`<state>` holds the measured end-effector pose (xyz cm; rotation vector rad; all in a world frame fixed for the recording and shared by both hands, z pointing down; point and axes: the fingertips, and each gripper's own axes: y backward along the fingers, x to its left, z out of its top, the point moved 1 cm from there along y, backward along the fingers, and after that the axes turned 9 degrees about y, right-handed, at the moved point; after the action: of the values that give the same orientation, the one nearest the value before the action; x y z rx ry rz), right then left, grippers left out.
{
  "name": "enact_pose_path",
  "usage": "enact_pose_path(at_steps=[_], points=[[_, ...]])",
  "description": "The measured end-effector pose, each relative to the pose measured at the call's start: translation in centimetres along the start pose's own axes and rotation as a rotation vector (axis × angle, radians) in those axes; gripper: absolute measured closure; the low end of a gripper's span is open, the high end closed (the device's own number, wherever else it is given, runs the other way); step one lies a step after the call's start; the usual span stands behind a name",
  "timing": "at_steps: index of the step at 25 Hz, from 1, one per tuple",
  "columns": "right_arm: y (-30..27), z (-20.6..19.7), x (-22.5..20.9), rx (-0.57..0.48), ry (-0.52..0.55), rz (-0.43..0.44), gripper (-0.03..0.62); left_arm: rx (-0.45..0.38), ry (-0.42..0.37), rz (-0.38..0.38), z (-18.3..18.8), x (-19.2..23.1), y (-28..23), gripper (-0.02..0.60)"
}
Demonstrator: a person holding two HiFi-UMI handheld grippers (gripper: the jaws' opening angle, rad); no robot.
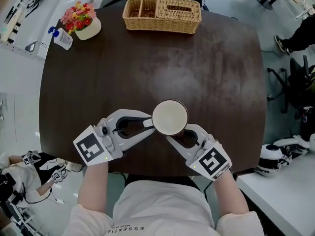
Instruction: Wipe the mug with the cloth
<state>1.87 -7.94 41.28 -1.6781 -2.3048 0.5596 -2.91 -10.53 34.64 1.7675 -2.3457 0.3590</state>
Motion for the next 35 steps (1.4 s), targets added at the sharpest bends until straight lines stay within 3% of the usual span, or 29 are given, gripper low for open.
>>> enact_pose_path(at_steps=[9,13,14,17,19,22,26,28,29,32,35], points=[[2.2,-2.1,-0.7,0.064,0.04,-0.039,0.514,0.08,-0.018,0.01,-2.1,0.1,0.1,0.508],[3.4,-3.1,-2.6,0.075,-0.017,-0.132,0.514,0.102,0.001,0.026,-3.7,0.6,0.0,0.509],[3.6,-3.5,-3.3,0.091,-0.031,-0.165,0.514,0.109,-0.01,0.021,-4.1,0.7,0.1,0.509],[4.0,-4.8,-5.3,0.132,-0.053,-0.243,0.514,0.124,-0.16,-0.039,-5.2,0.6,-0.2,0.509],[4.0,-5.2,-5.9,0.123,-0.073,-0.263,0.514,0.127,-0.186,-0.054,-6.1,0.5,-0.6,0.509],[3.0,-5.3,-6.4,0.113,-0.101,-0.271,0.514,0.127,-0.155,-0.062,-7.7,1.4,-0.5,0.511],[2.0,-5.5,-6.3,0.119,-0.101,-0.261,0.514,0.131,-0.002,-0.02,-9.9,2.7,-0.1,0.511],[2.0,-5.6,-6.2,0.113,-0.099,-0.26,0.514,0.13,-0.055,-0.049,-10.1,2.7,-0.2,0.511],[2.0,-5.6,-6.2,0.112,-0.1,-0.261,0.514,0.127,-0.043,-0.051,-10.2,2.8,-0.2,0.511],[1.9,-5.8,-6.5,0.111,-0.108,-0.268,0.514,0.13,0.085,-0.023,-11.0,3.4,0.3,0.512],[1.5,-5.9,-6.6,0.116,-0.118,-0.274,0.514,0.134,0.008,-0.073,-11.1,3.5,0.4,0.511]])
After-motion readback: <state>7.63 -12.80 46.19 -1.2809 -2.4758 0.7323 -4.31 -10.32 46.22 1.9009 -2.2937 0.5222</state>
